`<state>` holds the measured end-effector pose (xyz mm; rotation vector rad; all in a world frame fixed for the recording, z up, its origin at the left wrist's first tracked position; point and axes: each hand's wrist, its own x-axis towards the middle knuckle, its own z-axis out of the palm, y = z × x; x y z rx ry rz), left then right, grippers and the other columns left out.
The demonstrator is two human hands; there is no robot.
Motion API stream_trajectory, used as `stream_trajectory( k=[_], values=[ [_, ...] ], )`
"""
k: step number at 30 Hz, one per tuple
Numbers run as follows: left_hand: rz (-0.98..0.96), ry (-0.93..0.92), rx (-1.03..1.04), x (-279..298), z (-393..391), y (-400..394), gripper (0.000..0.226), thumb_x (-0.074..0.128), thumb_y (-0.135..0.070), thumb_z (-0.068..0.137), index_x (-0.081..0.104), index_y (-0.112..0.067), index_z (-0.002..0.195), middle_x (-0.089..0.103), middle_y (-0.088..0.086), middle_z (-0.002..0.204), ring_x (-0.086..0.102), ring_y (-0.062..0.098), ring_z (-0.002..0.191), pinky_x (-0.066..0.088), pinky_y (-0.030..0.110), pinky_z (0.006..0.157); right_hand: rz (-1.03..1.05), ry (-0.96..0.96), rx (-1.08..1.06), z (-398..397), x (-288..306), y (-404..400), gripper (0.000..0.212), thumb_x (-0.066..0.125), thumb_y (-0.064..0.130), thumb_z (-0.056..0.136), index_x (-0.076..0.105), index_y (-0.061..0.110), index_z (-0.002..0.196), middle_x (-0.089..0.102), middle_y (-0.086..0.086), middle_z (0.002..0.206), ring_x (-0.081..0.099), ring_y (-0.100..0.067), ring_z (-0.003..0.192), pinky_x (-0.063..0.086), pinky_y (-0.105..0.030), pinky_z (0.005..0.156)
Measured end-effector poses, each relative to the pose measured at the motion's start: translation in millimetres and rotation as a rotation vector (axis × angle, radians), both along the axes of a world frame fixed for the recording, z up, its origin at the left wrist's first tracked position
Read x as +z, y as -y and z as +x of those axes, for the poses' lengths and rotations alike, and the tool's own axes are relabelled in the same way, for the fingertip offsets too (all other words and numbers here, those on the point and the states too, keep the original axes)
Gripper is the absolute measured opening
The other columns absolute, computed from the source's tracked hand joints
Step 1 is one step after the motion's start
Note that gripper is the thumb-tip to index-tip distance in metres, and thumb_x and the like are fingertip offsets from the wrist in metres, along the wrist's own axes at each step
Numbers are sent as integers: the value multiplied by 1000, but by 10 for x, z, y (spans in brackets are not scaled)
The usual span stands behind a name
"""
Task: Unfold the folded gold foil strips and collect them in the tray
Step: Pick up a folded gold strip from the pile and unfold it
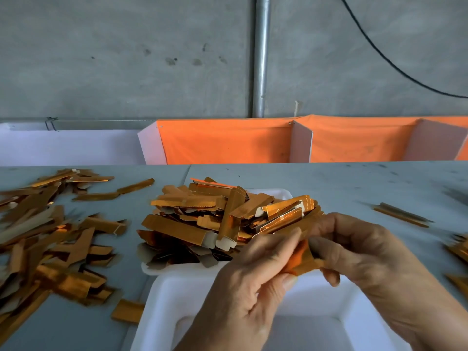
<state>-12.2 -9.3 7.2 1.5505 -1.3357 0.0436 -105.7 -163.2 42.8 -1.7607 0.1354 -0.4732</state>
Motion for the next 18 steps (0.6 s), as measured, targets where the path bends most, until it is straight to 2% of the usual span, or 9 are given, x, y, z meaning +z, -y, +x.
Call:
stream_trajectory(
  k=[2,4,7,9,11,13,16,18],
  values=[
    [4,-30,-9,1,22,-5,49,53,-20,90,45,-27,137,49,-24,127,48,1,122,37,5,91,-23,10,-26,19,-19,-18,7,71,18,78,70,18,70,58,-3,56,49,-12,49,42,-17,51],
    [-1,-61,-7,7,40,-17,46,53,-20,89,49,-31,134,50,-26,125,47,1,122,37,5,91,73,44,7,38,-30,-44,10,78,17,75,68,14,72,59,-6,60,50,-14,50,43,-18,50],
    [-37,-127,-5,16,46,-23,47,53,-19,89,51,-36,132,53,-24,124,48,2,123,38,7,93,205,88,88,28,-45,-27,18,70,26,76,64,10,80,58,-8,68,52,-16,53,46,-22,52],
    [-60,-166,-15,20,48,-23,46,53,-16,89,53,-34,132,53,-22,126,48,2,123,38,7,93,224,95,153,6,-43,2,28,75,35,76,64,10,82,60,-9,73,56,-17,58,48,-23,56],
    [-83,-210,-38,17,58,-39,45,53,-12,89,53,-29,131,54,-20,126,47,1,124,39,6,93,212,75,203,-10,-28,11,45,80,49,65,66,11,85,62,-9,74,60,-18,63,50,-23,59],
    [-86,-218,-47,13,67,-52,45,53,-11,88,53,-28,130,53,-20,127,47,0,124,39,5,92,172,66,203,-19,-9,-5,52,83,53,58,68,13,87,64,-9,73,62,-18,65,50,-23,60],
    [-87,-132,-21,3,77,-49,46,53,-12,89,51,-27,132,53,-20,128,45,0,125,38,5,94,140,88,156,-12,-7,-25,45,85,49,57,70,15,82,65,-9,71,63,-18,64,51,-23,59],
    [-86,-93,-8,7,79,-46,46,53,-12,89,51,-27,133,52,-21,127,45,0,125,36,5,94,119,88,130,-7,-11,-36,21,79,32,65,70,17,77,64,-7,68,62,-17,60,51,-23,57]
  ],
)
